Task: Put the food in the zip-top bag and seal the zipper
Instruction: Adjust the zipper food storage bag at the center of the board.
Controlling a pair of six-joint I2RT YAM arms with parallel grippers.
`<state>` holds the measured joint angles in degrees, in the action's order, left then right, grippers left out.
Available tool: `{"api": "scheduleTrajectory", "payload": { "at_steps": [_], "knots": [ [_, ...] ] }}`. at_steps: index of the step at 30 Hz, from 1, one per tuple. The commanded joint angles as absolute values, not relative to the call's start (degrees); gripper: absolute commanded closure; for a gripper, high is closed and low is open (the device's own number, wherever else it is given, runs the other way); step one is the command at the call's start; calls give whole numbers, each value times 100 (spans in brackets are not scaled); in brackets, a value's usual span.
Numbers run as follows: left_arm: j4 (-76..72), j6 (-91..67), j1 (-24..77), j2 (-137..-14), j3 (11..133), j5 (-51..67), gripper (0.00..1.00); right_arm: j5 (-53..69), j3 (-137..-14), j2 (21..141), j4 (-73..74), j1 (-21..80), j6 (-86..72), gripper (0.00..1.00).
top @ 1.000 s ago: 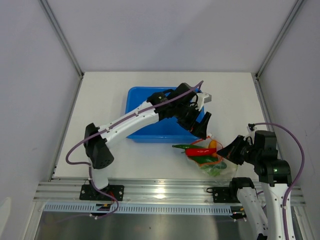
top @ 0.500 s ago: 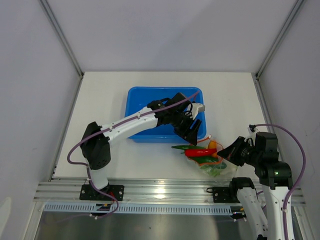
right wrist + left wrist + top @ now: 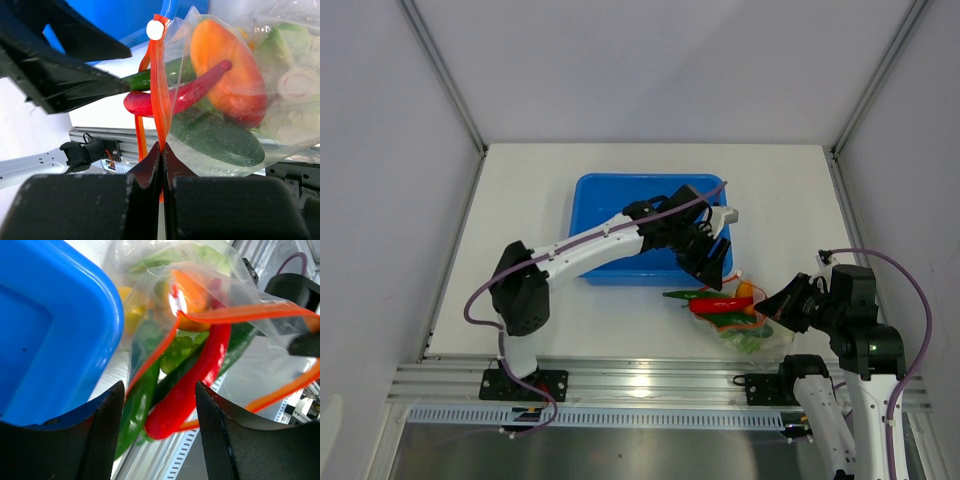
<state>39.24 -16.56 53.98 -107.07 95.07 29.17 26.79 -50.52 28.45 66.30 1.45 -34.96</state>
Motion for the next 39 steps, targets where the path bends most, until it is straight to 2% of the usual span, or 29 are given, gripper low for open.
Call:
{"api": "scheduleTrajectory", "payload": {
  "at_steps": [1,15,21,30,34,39],
  "knots": [
    [3735,-1687,5423,-10933,9791,3102,40,2698,-5309,2795,6645,185,-3568,100],
    [3753,-1653,5414,-11329,9993,3129,41,2663,-5309,2830,6653,185,-3551,100],
    [3683,-1635,5362,-11373,9827,3129,49,2646,-5317,2813,6680,184,-3542,100],
    [3674,-1556,5317,-11382,9756,3155,73,2610,-5335,2839,6662,185,-3533,100],
    [3718,-1494,5300,-11338,9686,3260,99,2540,-5388,2935,6645,185,-3568,100],
    [3902,-1450,5282,-11163,9765,3375,99,2479,-5554,3190,6592,184,-3577,100]
  ]
}}
